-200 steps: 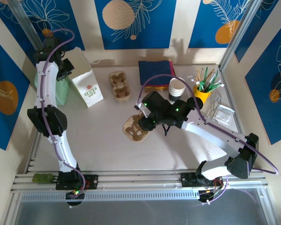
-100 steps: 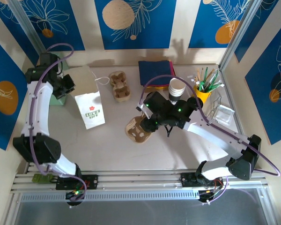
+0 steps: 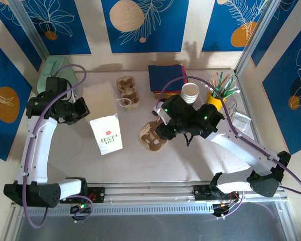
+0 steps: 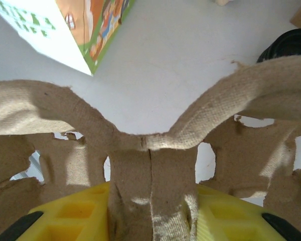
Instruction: Pack the takeout coffee
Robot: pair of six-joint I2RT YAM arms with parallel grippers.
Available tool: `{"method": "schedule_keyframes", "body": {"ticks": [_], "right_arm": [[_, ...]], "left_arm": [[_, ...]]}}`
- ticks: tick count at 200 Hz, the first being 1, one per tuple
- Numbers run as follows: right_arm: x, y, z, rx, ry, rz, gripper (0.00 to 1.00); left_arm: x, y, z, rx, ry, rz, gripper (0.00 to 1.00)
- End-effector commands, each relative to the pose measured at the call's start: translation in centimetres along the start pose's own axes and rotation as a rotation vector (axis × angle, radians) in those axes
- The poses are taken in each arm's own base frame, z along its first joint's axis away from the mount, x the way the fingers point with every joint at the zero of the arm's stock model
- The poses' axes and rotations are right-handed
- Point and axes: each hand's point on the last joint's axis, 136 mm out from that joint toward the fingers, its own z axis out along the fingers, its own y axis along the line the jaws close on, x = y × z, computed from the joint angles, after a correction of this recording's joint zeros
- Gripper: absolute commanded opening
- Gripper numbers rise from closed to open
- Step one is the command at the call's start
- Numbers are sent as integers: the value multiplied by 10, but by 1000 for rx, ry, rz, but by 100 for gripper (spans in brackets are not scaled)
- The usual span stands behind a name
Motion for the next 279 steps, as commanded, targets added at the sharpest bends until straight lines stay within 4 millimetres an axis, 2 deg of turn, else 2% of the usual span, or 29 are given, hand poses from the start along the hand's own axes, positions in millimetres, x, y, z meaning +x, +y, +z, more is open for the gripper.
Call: {"method": "schedule_keyframes", "body": {"ticks": [1,24,94,133,170,203,229,265,279], "right_arm": [[-1,-9,-24,31,-25,0,36],[-1,-16,-38,57,-42,2,36],[-2,-39,-82,153,-103,12,36],[-6,-46,-96,182,-120,10,36],[-20,-49,-106,203,-148,-7,36],[-40,-49,-108,216,-169,-37,36],[-58,-49,-101,225,-169,-74,36],[-76,-44,-88,222,-152,-130,36],[-80,-38,-80,220,-136,-179,36]], "left_arm": [[19,-20,-7,73,14,12,0],[32,-35,-6,115,23,42,0],[60,-90,15,230,71,179,0],[73,-115,29,284,89,240,0],[89,-127,41,300,127,300,0],[101,-132,45,339,156,343,0],[106,-131,46,352,165,370,0],[110,-128,46,366,165,394,10],[109,-129,42,374,157,409,18]]}}
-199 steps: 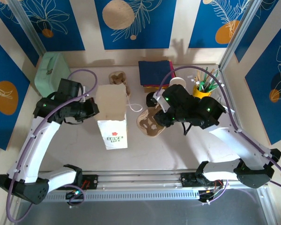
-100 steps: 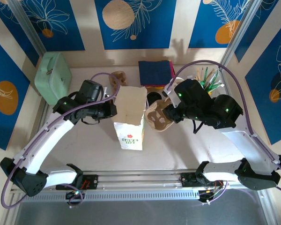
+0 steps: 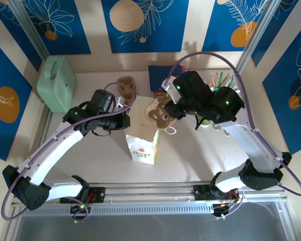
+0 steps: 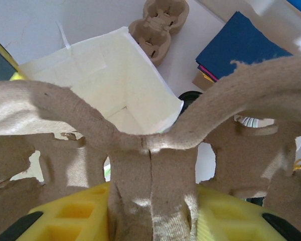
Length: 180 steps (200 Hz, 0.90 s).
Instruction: Pack the takeout coffee
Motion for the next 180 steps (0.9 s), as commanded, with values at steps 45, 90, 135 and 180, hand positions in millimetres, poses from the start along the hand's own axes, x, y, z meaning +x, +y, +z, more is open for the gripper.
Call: {"method": "schedule_keyframes", "body": {"ticks": [45,90,135,180], "right_arm": [[-23,17,21,34,17,-189,36],[-28,21,37,69,65,-273,37],[-18,40,53,51,138,-376,37],[-5,58,68,51,195,-482,37]], "left_arm": [[5,-21,-21,100,-24,95,29],[6,-25,-34,124,-54,98,29],[2,-17,-59,81,-156,117,30],[4,-14,-80,73,-222,156,35]]}}
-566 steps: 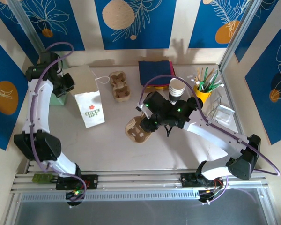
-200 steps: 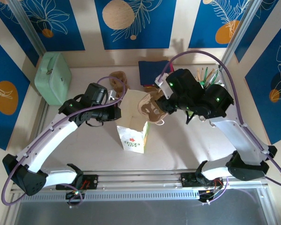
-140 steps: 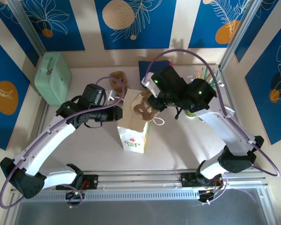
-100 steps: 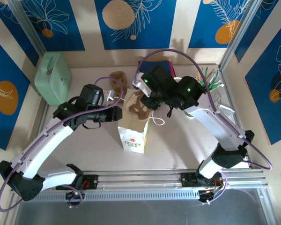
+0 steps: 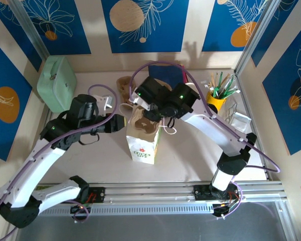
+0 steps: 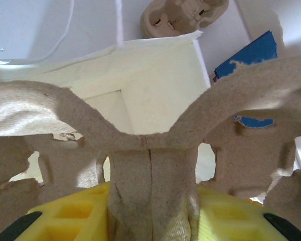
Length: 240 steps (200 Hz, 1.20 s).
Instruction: Pack the takeout coffee
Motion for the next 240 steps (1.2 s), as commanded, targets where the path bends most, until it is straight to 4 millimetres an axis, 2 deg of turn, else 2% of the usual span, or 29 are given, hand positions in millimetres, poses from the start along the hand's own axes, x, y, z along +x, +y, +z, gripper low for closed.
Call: {"method": "schedule_keyframes", "body": {"ticks": [1,83,156,187,240], "right_arm": [[4,8,1,12,26,-76,37],[9,29,15,-25,76,-123,38],[15,67,32,-182,148,-103,37],[21,74,44,-216,184,-100,37],[25,83,53,-281,197,-52,36]], "left_arm": [[3,7,-7,-33,-14,36,35],[5,10,-13,-39,-30,40,35],[6,18,-12,-64,-31,31,36],[6,19,-13,-71,-32,29,36],[8,24,-9,-77,-24,16,36]]}}
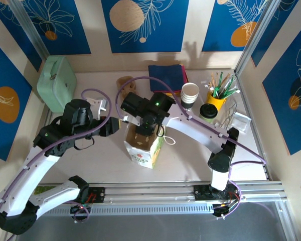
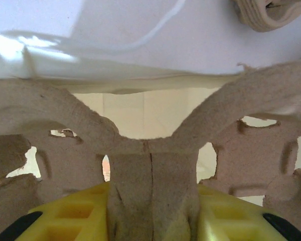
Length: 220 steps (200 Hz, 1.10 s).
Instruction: Pack the takeout coffee
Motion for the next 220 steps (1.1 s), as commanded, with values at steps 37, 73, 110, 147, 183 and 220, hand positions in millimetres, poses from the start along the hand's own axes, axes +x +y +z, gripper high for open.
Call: {"method": "schedule_keyframes", "body": {"ticks": [37,73,110,147,183,220], "right_arm": [[7,15,15,-117,9,72,37],[9,15,20,-157,-9,133,36],[15,13,25,-195,-22,187,37],[21,13,34,-204,1,191,37],[24,9,37,-206,8,207,36],[28,6,36,-215,2,226,36]], "left_arm": [[3,7,1,-19,6,7,37],[5,6,8,-8,31,30,40],[7,2,13,19,57,88,44],[9,-6,21,68,93,116,47],[16,-22,29,171,143,152,49],[24,-17,39,167,173,176,49]]}}
